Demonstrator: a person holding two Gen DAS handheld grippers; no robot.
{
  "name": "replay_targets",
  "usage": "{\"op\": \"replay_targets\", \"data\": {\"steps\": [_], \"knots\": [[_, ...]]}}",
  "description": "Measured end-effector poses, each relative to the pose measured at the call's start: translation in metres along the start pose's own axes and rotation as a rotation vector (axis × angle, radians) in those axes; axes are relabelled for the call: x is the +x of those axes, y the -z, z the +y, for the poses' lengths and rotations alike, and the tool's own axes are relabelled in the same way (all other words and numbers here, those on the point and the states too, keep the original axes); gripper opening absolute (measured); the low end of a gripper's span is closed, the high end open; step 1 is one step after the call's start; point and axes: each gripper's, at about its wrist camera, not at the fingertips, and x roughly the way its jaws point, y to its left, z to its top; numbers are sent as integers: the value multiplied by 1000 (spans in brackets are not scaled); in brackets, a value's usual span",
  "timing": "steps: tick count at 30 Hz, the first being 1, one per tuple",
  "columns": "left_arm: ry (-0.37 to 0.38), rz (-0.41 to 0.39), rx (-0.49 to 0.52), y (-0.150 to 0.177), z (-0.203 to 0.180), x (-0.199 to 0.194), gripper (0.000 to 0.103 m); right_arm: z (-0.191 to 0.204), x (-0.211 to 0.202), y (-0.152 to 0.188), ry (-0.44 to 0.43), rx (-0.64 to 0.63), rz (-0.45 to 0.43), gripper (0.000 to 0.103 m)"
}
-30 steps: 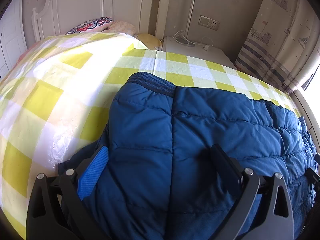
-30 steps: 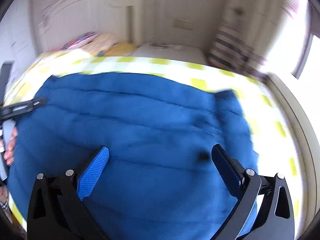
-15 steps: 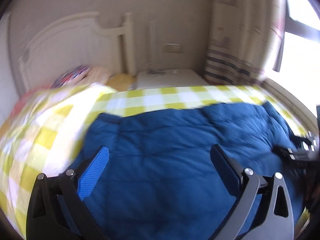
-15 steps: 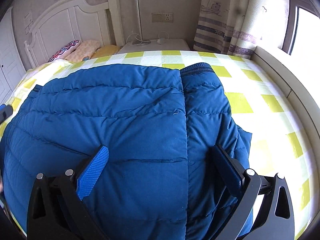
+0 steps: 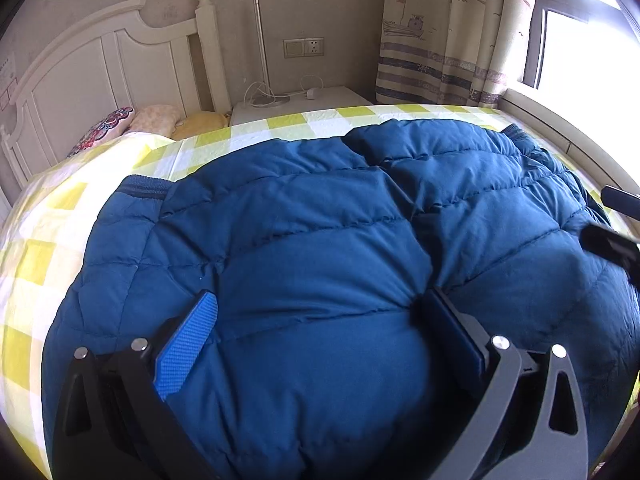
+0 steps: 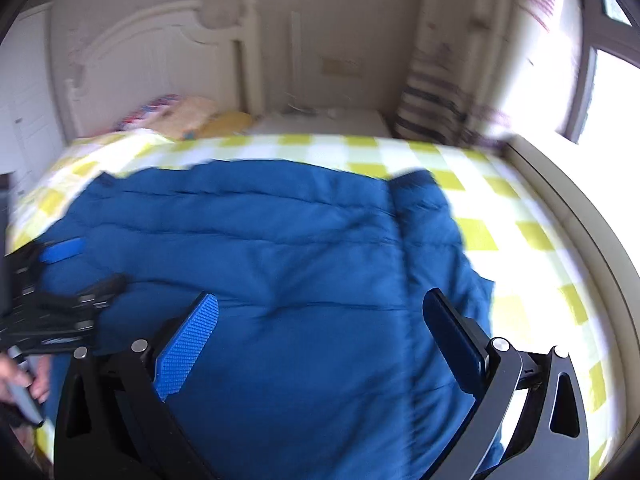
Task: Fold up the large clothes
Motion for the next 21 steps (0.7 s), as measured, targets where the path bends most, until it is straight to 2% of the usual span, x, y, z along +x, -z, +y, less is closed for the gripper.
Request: {"op": "replay_targets", "data": {"steps": [3,6,8,11,14,17,21], "knots": [[-7,-3,2,0,-1,0,101,44,5,12,-36,-147,38,98],[-18,-3,6,0,-1,0,101,58,16,21,-18,-190,42,98],[-22,-3,8,0,-2,0,101,49,16,16,-56,-144,81,97],[-16,-5,1,0,0,0,101,21,3,9,17,-58,45,97],[-15,-6,1,1,1,0,101,-16,9,15,72,42,66,98],[-12,-7,-1,1,2,-1,101,-49,21,27,-27,178,75,98],[-12,-7,-1,1,3,-1,101,-35,22,25,20,133,84,98]]}}
